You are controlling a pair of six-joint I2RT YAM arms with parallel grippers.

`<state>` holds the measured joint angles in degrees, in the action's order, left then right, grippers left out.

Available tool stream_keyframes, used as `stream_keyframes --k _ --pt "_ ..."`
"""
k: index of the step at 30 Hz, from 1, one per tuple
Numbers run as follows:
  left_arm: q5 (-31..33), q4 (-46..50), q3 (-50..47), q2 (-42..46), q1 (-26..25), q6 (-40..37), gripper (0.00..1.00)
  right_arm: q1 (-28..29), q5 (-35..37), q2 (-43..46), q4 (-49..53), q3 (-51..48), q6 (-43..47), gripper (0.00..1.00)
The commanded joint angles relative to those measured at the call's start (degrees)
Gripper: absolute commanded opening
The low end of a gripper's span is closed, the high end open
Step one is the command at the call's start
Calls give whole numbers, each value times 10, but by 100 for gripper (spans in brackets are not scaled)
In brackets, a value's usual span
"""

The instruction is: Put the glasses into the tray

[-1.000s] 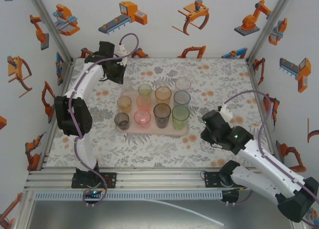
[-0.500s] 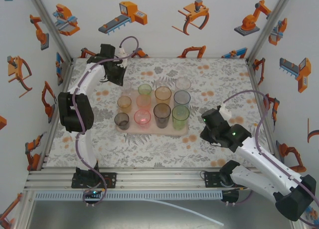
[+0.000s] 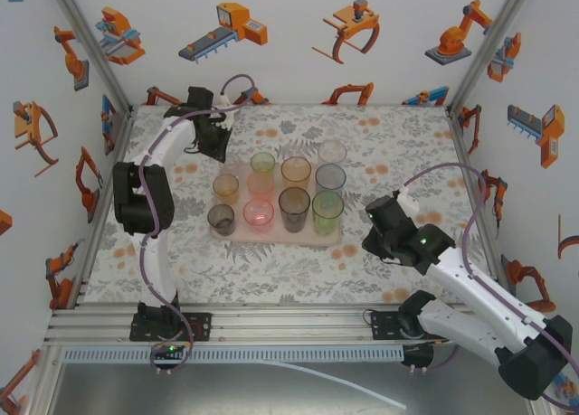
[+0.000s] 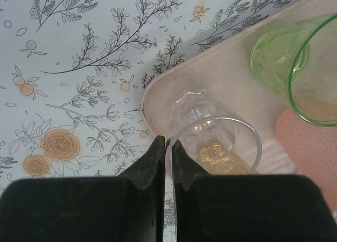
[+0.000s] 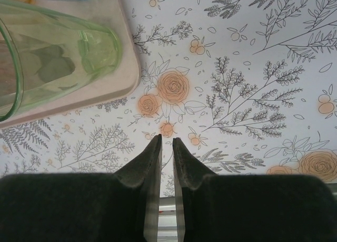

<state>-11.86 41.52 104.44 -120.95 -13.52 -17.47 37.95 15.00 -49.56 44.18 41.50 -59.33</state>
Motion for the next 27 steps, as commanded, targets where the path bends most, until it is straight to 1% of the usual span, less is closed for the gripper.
stream_keyframes --k 1,19,27 --pt "-15 -6 -4 -10 2 6 13 -4 1 -1 -6 -8 7 19" --pt "-18 1 12 -29 2 9 17 -10 -4 -1 -7 -10 8 19" --pt "-19 8 21 -30 2 9 22 -11 -7 -5 -11 -10 9 19"
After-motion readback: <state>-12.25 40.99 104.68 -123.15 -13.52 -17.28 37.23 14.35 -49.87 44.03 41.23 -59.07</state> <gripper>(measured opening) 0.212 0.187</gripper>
